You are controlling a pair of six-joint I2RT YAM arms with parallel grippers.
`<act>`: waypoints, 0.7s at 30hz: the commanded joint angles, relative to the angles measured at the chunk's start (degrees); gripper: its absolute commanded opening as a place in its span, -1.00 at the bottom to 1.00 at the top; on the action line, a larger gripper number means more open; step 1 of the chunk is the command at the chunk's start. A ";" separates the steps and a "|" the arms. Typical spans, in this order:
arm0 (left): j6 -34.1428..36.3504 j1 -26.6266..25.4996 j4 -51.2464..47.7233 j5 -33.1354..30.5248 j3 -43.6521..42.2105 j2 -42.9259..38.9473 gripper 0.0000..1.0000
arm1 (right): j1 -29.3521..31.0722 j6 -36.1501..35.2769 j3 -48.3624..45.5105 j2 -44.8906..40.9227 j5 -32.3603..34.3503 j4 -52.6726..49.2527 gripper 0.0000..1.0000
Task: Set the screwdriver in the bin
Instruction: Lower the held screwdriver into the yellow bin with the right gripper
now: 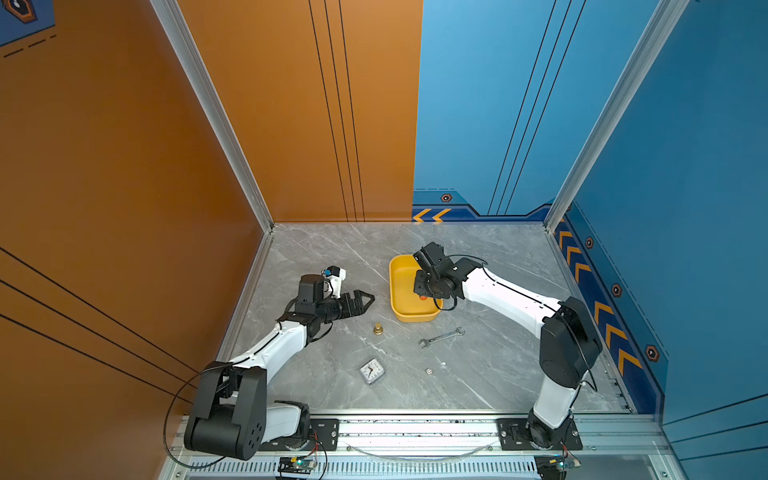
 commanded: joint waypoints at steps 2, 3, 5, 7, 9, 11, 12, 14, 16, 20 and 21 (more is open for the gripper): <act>0.42 0.50 0.72 1.45 0.90 0.57 0.96 | 1.02 -0.65 2.32 2.77 -1.91 -4.00 -1.00; 0.40 0.47 0.68 1.39 0.95 0.55 0.96 | 1.02 -0.66 2.46 3.31 -1.98 -4.09 -1.00; 0.42 0.50 0.81 1.36 0.90 0.68 0.96 | 1.02 -0.69 2.60 4.30 -2.20 -4.18 -1.00; 0.43 0.50 0.81 1.47 0.81 0.63 0.96 | 1.02 -0.62 2.79 5.21 -2.09 -4.16 -1.00; 0.51 0.50 0.76 1.46 0.74 0.65 0.96 | 0.92 -0.95 3.14 6.17 -2.09 -4.18 -1.00; 0.55 0.63 0.80 1.44 0.67 0.55 0.96 | 0.79 -1.49 3.64 7.10 -2.18 -4.25 -1.00; 0.47 0.59 0.75 1.42 0.62 0.46 0.96 | 0.73 -1.68 3.82 7.56 -2.18 -4.26 -1.00; 0.50 0.57 0.81 1.34 0.49 0.52 0.96 | 0.50 -2.14 4.28 8.39 -2.17 -4.43 -1.00; 0.53 0.63 0.73 1.25 0.55 0.53 0.96 | 0.15 -2.48 4.58 9.09 -2.39 -4.43 -1.00; 0.41 0.58 0.75 1.16 0.59 0.49 0.96 | -0.04 -2.75 4.92 10.27 -2.29 -4.35 -1.00; 0.52 0.57 0.81 1.20 0.69 0.54 0.96 | -0.04 -2.89 5.11 10.51 -2.30 -4.35 -1.00</act>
